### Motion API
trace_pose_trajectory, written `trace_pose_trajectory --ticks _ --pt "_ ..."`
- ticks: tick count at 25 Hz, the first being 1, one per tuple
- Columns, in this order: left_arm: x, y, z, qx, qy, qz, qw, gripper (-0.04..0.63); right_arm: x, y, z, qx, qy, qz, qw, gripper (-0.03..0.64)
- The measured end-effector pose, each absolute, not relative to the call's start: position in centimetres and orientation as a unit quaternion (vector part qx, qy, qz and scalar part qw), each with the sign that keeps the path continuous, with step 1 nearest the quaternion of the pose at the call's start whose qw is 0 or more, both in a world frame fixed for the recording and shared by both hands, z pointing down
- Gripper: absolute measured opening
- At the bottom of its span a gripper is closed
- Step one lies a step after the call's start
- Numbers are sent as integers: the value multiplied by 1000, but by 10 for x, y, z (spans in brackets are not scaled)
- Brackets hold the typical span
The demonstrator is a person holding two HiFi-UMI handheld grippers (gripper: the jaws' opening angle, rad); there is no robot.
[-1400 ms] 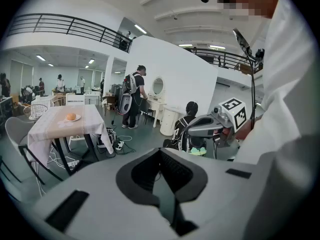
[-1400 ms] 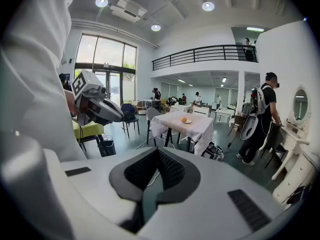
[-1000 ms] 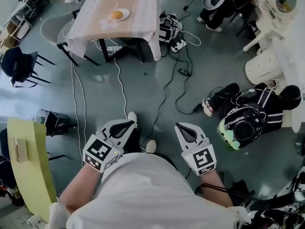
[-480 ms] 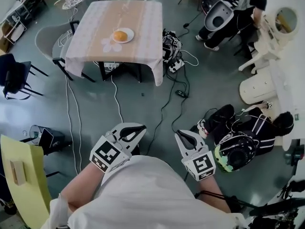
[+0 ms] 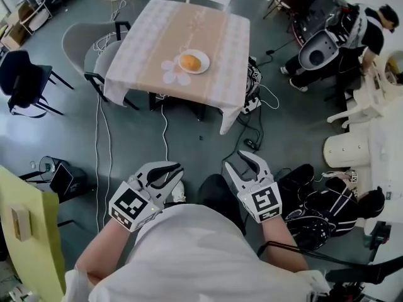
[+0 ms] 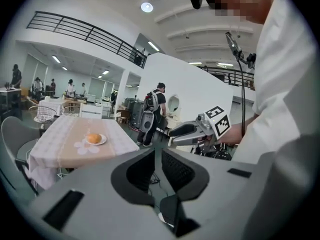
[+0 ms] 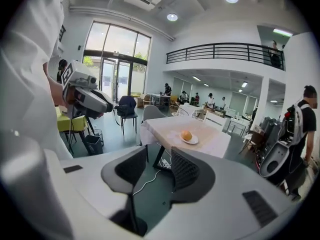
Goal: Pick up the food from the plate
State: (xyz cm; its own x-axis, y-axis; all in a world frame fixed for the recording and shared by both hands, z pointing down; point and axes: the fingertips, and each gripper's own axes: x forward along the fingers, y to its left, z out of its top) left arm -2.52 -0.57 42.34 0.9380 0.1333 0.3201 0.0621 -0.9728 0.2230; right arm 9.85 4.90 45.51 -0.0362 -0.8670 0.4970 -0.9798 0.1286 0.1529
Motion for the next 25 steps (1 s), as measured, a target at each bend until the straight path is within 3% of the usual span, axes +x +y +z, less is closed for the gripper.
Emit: trace_pose_trajectory --ticks 13,25 --pt "33 -145 416 974 -100 164 122 35 193 -170 498 546 -783 74 289 177" --pt "75 -222 413 941 -234 188 158 38 261 -327 597 460 -812 104 343 333"
